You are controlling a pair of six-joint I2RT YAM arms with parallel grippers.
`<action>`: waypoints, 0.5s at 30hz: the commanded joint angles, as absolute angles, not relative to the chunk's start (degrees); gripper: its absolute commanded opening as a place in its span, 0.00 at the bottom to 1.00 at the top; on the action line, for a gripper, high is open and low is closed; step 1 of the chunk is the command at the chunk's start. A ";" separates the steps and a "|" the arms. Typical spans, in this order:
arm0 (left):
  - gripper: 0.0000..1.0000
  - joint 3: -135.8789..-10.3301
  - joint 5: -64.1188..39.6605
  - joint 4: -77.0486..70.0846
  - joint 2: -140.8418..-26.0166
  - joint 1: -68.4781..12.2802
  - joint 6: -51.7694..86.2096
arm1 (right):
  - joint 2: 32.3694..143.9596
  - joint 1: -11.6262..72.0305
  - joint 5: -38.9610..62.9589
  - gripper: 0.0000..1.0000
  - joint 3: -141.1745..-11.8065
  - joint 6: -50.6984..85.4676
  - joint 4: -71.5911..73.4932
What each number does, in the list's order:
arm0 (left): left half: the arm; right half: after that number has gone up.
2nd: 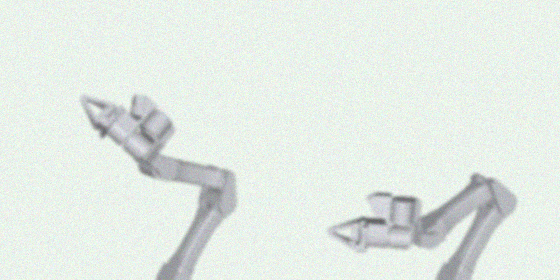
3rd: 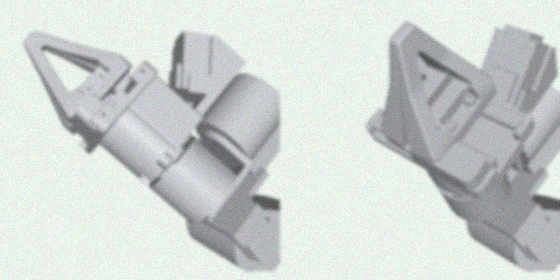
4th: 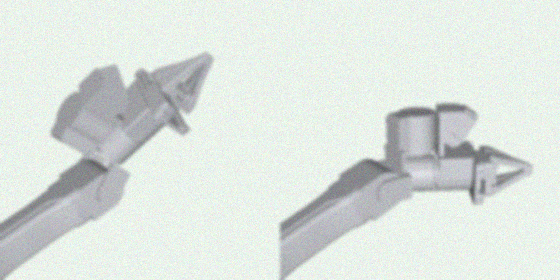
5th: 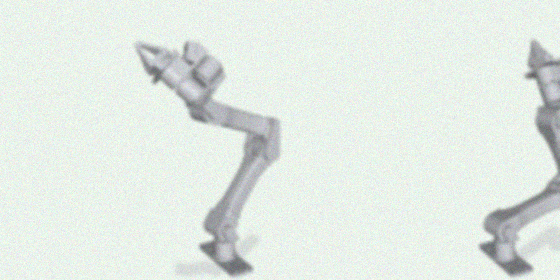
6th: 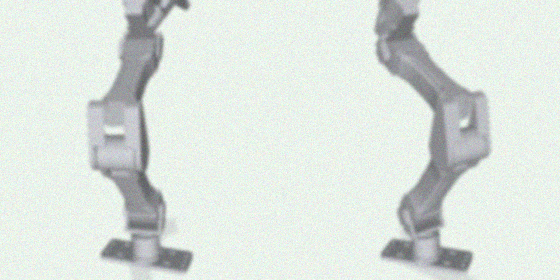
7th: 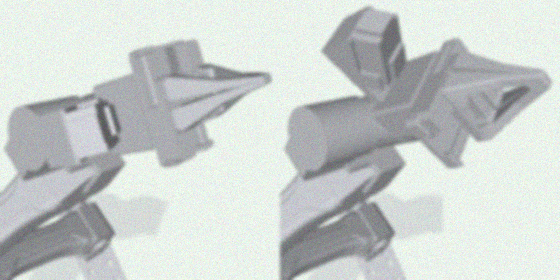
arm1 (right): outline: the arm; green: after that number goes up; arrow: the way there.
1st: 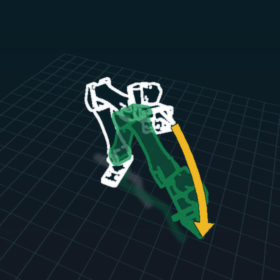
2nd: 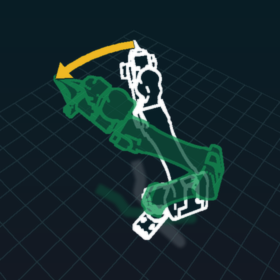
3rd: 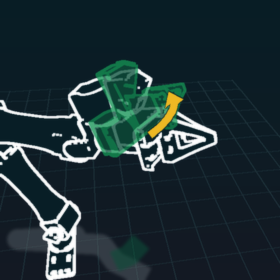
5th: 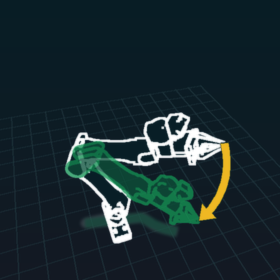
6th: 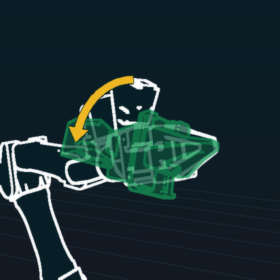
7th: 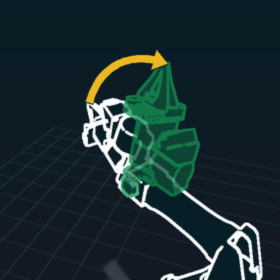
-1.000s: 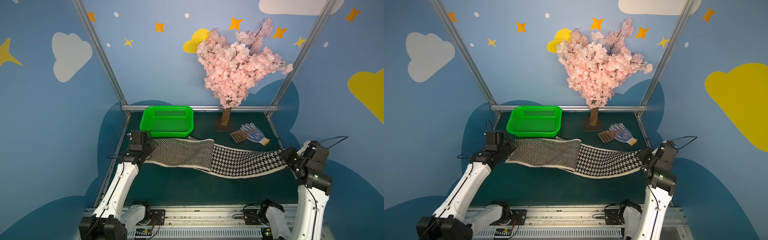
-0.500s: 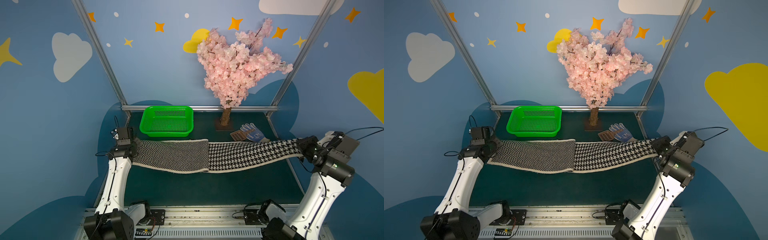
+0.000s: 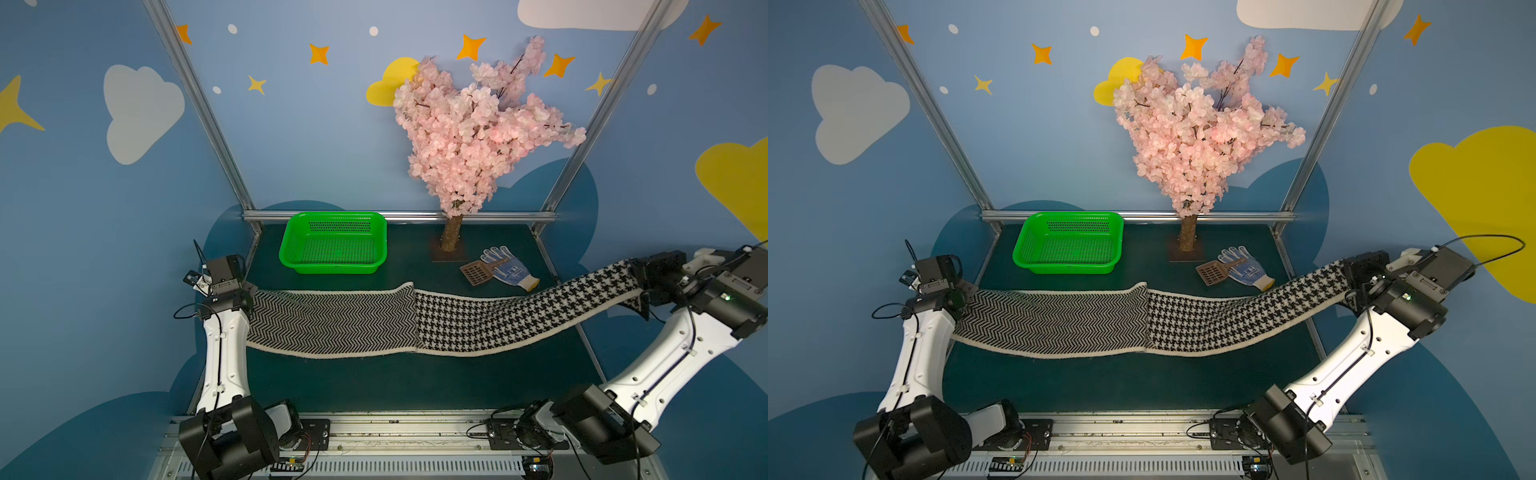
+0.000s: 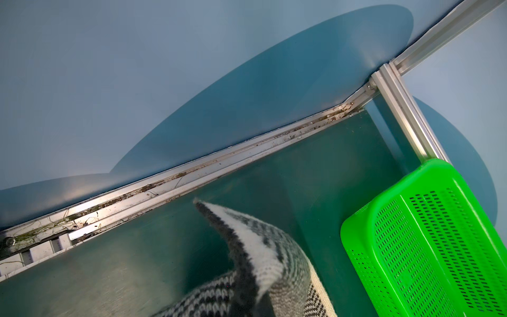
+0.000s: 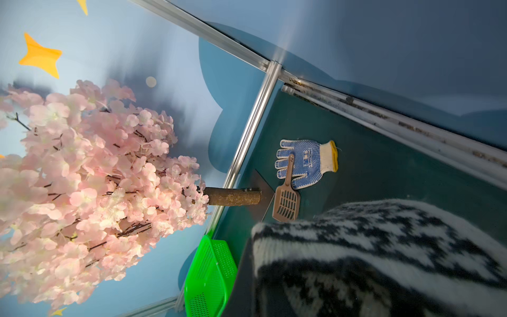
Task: Roll up the scarf and place it into the basket
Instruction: Flatten out the scarf at the center of the board.
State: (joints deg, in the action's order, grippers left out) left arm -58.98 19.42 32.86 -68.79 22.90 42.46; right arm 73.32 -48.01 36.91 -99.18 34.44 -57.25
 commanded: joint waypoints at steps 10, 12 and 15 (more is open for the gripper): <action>0.06 -56.87 10.73 24.91 -71.63 23.12 39.81 | 73.15 -42.81 55.72 0.00 -97.56 38.71 -39.41; 0.23 -56.44 8.41 25.15 -71.19 23.12 39.34 | 73.04 -42.35 58.67 0.00 -95.81 41.68 -34.28; 0.67 -55.31 5.49 25.79 -68.75 22.69 39.19 | 72.44 -40.59 61.07 0.00 -95.60 43.75 -30.25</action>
State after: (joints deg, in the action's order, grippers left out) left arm -56.21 9.41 26.00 -71.33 23.05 40.27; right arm 73.65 -42.09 54.61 -95.11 40.12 -39.94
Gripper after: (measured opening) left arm 0.548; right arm 0.042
